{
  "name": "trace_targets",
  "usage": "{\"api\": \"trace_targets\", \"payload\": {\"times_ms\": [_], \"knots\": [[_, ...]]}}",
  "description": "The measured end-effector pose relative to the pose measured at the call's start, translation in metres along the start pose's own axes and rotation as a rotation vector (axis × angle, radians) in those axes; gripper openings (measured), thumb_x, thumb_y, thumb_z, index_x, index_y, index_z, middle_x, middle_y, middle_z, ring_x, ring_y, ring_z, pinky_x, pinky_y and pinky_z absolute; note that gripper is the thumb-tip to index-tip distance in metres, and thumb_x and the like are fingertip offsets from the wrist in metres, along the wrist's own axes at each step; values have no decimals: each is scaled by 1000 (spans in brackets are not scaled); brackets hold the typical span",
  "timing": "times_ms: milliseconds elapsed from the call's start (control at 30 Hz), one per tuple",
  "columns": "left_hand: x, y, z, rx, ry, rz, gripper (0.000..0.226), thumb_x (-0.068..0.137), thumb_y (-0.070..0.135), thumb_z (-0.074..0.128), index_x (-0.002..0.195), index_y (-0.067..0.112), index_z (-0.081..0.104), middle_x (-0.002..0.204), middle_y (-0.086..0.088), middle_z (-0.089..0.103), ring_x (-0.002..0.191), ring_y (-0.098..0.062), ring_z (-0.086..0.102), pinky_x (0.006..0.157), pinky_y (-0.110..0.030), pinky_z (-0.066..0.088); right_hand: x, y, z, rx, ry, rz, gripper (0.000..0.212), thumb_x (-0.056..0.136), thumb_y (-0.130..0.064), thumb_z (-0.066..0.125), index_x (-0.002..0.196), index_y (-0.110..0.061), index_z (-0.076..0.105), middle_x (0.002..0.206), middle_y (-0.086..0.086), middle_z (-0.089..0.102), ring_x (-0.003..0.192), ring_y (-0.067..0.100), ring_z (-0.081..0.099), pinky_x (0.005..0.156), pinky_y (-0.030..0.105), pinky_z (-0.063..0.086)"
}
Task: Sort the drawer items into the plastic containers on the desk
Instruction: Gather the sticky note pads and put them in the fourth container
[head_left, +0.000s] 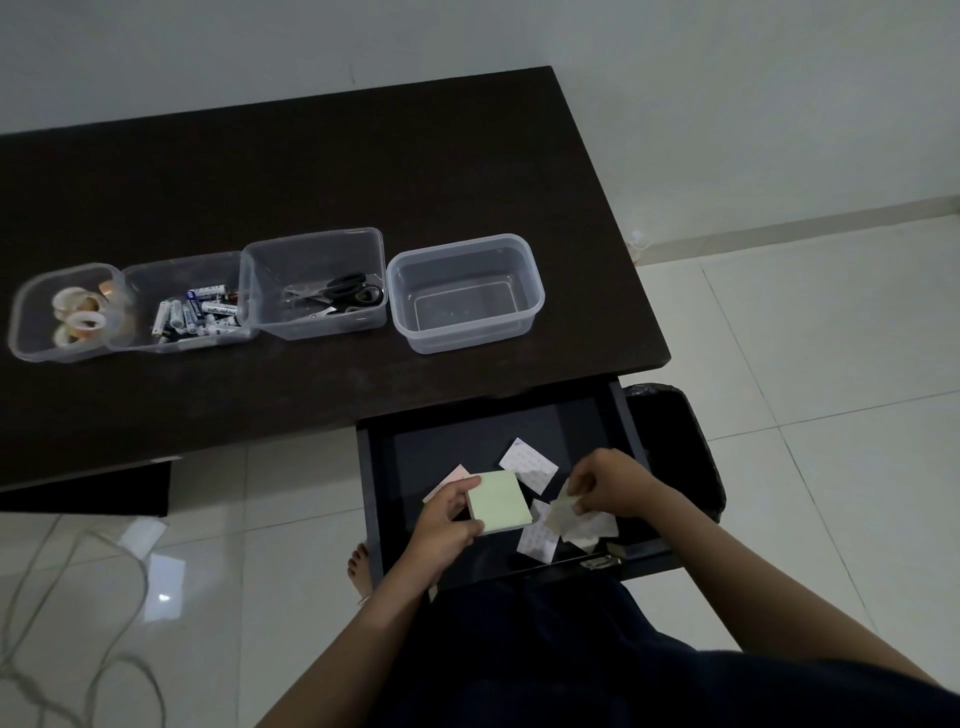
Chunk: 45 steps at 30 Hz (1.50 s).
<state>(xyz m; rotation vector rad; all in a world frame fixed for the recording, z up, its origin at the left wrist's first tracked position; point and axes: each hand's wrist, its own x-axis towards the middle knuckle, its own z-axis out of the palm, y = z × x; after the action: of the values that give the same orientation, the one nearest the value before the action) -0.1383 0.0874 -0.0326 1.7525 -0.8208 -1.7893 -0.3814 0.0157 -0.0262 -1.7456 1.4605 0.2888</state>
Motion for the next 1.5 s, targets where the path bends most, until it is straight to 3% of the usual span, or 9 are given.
{"api": "trace_targets", "payload": {"times_ms": [233, 433, 600, 867, 1000, 1100, 1167, 1300, 1500], "knots": [[1, 1, -1, -9, -6, -1, 51, 80, -12, 56, 112, 28, 54, 117, -2, 57, 94, -2, 56, 61, -23, 46, -4, -26, -18, 306, 216, -37, 15, 66, -21, 82, 73, -19, 69, 70, -6, 66, 64, 6, 58, 62, 22, 47], [3, 3, 1, -40, -23, 44, 56, 78, -9, 61, 110, 37, 56, 132, -4, 51, 124, -18, 50, 65, -23, 51, -1, -62, 4, 351, 407, -118, 16, 70, -18, 79, 81, -14, 67, 79, -5, 57, 63, -1, 51, 61, 17, 40], [3, 3, 2, -99, 7, 68, 58, 78, -15, 58, 126, 17, 51, 109, -2, 59, 123, -27, 52, 63, -16, 51, 4, -81, 28, 542, 436, -53, 19, 68, -15, 79, 78, -21, 64, 98, -1, 55, 68, 9, 57, 66, 19, 47], [5, 2, 2, -130, 36, 73, 58, 77, -11, 61, 125, 19, 51, 117, -6, 61, 119, -28, 56, 87, -38, 52, 9, -91, 36, 725, 322, -4, 15, 77, -19, 75, 83, -22, 62, 75, -4, 61, 59, 5, 54, 52, 8, 42], [2, 3, 2, -193, 41, 57, 57, 80, -13, 57, 128, 16, 49, 111, -3, 62, 115, -25, 57, 73, -32, 53, 15, -83, 40, 583, 347, -3, 26, 79, -19, 72, 104, -19, 67, 109, -3, 61, 90, 13, 56, 76, 21, 46], [-1, 6, 2, -211, 42, 68, 56, 81, -11, 57, 128, 19, 49, 116, -5, 61, 110, -20, 58, 70, -28, 52, 15, -80, 45, 436, 395, 40, 29, 76, -32, 73, 104, -32, 66, 113, -11, 50, 106, 14, 39, 95, 31, 38], [-2, 8, 1, -212, 50, 76, 55, 82, -10, 59, 125, 23, 49, 119, -5, 60, 109, -20, 58, 69, -27, 53, 14, -77, 46, 496, 375, 61, 32, 75, -35, 73, 106, -37, 63, 115, -10, 44, 105, 14, 36, 96, 30, 36], [-5, 10, 1, -200, 43, 93, 59, 82, -10, 59, 125, 29, 47, 121, -5, 60, 112, -19, 58, 69, -25, 54, 15, -75, 49, 660, 346, -9, 35, 75, -31, 73, 108, -31, 62, 117, 4, 56, 104, 18, 56, 88, 37, 51], [-9, 12, 0, -242, 7, 98, 78, 81, -12, 60, 139, 33, 33, 126, -4, 58, 111, -15, 59, 69, -22, 55, 14, -77, 56, 722, 395, 17, 33, 73, -28, 77, 104, -28, 65, 114, -2, 56, 105, 15, 57, 90, 39, 52]]}}
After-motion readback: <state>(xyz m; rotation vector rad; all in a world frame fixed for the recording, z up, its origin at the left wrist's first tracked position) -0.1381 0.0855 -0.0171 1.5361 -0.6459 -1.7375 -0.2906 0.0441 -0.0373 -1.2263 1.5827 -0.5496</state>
